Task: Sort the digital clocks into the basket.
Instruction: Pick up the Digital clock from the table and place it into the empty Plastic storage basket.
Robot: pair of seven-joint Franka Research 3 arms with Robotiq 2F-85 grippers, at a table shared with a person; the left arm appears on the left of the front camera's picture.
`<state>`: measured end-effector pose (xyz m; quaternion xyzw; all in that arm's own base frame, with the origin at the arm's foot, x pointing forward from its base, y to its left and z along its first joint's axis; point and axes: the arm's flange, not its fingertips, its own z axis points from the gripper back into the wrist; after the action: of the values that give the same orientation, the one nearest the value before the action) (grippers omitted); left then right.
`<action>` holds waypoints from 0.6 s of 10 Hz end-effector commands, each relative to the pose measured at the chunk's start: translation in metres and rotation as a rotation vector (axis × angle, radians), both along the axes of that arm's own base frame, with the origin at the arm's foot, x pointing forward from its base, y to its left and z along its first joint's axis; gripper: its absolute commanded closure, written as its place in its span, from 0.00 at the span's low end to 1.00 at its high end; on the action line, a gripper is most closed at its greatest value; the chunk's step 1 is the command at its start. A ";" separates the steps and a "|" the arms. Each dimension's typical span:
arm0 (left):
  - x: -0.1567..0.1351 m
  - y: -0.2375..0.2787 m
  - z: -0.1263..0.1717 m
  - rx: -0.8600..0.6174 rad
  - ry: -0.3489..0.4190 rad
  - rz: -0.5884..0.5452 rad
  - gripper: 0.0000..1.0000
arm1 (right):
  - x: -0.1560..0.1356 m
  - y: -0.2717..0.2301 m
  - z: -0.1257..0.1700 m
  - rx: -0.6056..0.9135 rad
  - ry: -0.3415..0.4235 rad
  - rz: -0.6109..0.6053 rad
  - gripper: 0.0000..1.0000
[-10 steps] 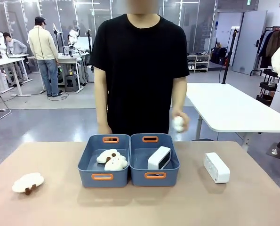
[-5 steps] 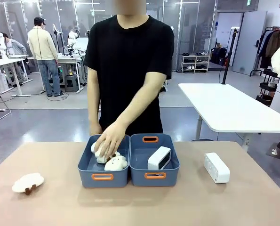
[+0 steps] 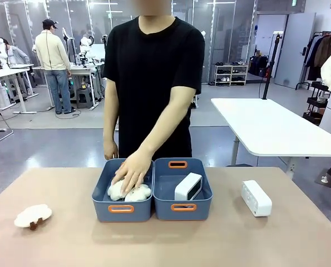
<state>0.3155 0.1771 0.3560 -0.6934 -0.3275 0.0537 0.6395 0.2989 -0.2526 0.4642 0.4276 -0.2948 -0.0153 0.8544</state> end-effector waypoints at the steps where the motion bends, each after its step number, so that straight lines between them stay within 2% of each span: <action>1: 0.000 0.000 0.007 0.005 0.017 0.008 0.02 | 0.053 0.075 0.037 -0.611 0.051 0.135 0.00; 2: 0.000 0.000 0.007 0.005 0.017 0.008 0.02 | 0.078 0.111 0.038 -0.709 0.102 0.227 0.00; 3: 0.000 0.000 0.007 0.005 0.017 0.008 0.02 | 0.097 0.149 0.030 -0.797 0.131 0.259 0.00; 5: 0.000 0.000 0.007 0.005 0.017 0.008 0.02 | 0.101 0.219 -0.003 -1.053 0.146 0.314 0.00; 6: 0.000 0.000 0.007 0.005 0.017 0.008 0.02 | 0.108 0.244 -0.017 -1.171 0.116 0.281 0.00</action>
<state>0.3156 0.1774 0.3566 -0.6931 -0.3279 0.0532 0.6397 0.4060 -0.0096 0.4632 0.0158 -0.1743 0.2352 0.9561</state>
